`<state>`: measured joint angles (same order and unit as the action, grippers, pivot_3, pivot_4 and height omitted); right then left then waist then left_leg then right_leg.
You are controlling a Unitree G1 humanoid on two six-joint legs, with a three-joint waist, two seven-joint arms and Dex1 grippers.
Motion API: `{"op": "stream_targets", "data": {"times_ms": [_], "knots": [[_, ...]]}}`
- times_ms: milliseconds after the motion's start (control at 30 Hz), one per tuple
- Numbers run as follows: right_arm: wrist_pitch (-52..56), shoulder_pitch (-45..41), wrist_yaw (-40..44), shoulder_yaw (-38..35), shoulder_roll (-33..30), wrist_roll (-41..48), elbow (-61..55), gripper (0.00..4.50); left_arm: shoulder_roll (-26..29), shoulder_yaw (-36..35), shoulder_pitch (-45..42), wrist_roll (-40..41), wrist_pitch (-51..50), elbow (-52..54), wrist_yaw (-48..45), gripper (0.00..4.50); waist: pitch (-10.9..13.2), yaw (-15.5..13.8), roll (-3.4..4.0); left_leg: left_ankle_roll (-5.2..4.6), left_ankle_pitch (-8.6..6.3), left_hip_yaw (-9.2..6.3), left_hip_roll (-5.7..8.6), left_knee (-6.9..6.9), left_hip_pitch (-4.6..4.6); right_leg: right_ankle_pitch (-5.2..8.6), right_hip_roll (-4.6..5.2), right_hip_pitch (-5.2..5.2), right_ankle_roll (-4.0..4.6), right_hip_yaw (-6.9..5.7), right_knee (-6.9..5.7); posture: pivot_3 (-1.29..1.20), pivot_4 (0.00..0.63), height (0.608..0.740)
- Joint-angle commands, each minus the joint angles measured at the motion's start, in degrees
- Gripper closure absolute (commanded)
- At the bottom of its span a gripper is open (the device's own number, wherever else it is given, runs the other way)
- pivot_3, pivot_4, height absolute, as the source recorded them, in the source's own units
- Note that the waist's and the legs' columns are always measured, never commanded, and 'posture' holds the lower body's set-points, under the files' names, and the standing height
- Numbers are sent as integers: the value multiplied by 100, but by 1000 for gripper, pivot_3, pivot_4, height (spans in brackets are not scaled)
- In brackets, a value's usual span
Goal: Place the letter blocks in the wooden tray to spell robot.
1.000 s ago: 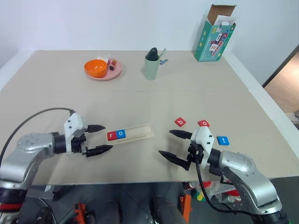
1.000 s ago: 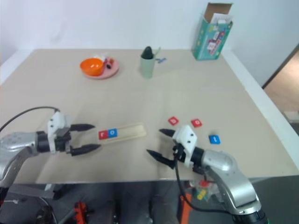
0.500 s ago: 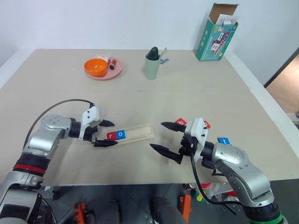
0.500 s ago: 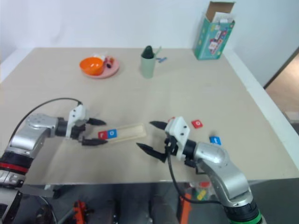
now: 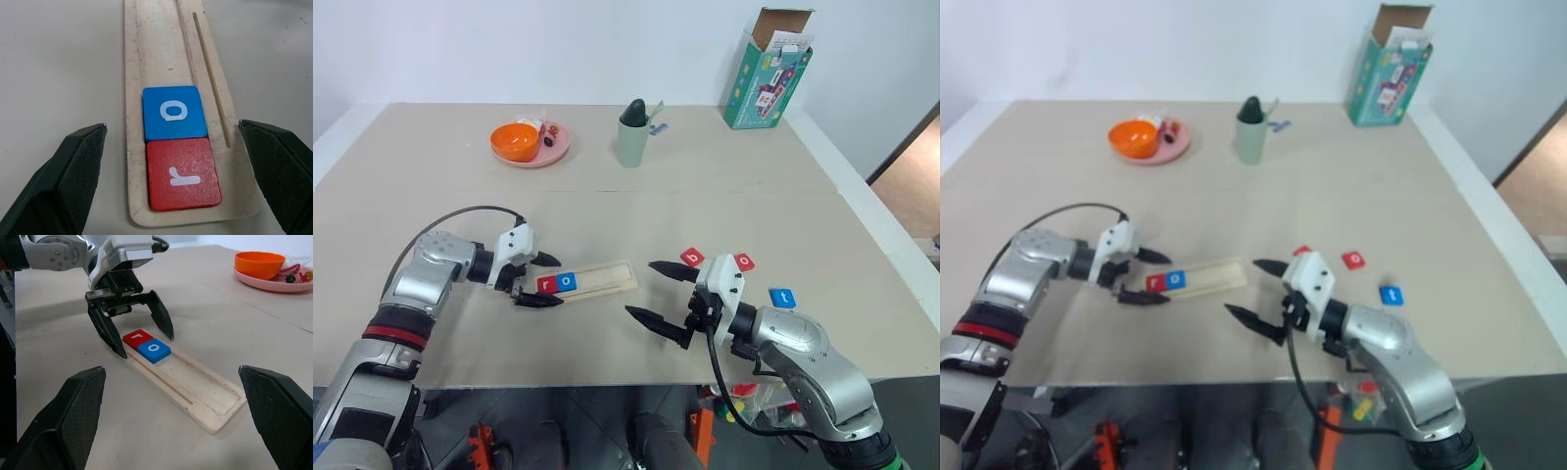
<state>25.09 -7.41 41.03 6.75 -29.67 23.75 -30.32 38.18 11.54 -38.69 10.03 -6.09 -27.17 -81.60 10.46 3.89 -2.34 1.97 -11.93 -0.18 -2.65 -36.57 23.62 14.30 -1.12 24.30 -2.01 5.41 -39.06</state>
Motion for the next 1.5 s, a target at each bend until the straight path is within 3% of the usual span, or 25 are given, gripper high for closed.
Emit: {"op": "stream_targets", "data": {"times_ms": [33, 467, 500, 600, 1033, 1500], "knots": [[-136, 21, -11, -41, -18, -29, -212, 14, -51, 31, -112, -103, 145, -69, -43, 0, 0, 0, 0, 0, 0, 0, 0, -1, 0, 0, 0, 0, 0, 0, 0, 0, 150, 740], [-226, 135, 1, 22, 4, -129, -183, 14, -204, 248, 194, -459, -8, 300, 89, 0, -4, -82, 1, 0, 0, -2, 2, -6, -6, -1, 2, -10, -3, 0, -1, 0, 150, 740], [-231, 143, -4, 23, 8, -130, -183, 0, -201, 252, 236, -465, -46, 364, 126, 531, -4, -85, 1, 0, 0, -2, 1, -6, -8, -1, 1, -11, -3, -1, -1, 0, 150, 740], [-252, 153, -12, 39, 36, -149, -166, 0, -194, 244, 353, -455, -238, 600, 257, 1294, -4, -93, 1, 0, 0, -1, 1, -5, -9, -1, 1, -13, -2, 0, -1, 0, 150, 740], [-338, 51, 18, 139, 119, -235, -14, 0, -253, 326, 413, -363, -492, 1186, 220, 1300, -6, -112, 3, 0, 0, -1, 1, -4, -17, 1, 1, -19, -2, 0, -1, 0, 150, 740], [-395, 11, -43, 175, 167, -330, 50, 0, -691, 771, -545, -730, 153, 75, -138, 1300, -6, -124, 3, -1, 6, -8, 13, -19, -17, -4, 1, -35, -11, 12, 0, 0, 150, 740]]}}
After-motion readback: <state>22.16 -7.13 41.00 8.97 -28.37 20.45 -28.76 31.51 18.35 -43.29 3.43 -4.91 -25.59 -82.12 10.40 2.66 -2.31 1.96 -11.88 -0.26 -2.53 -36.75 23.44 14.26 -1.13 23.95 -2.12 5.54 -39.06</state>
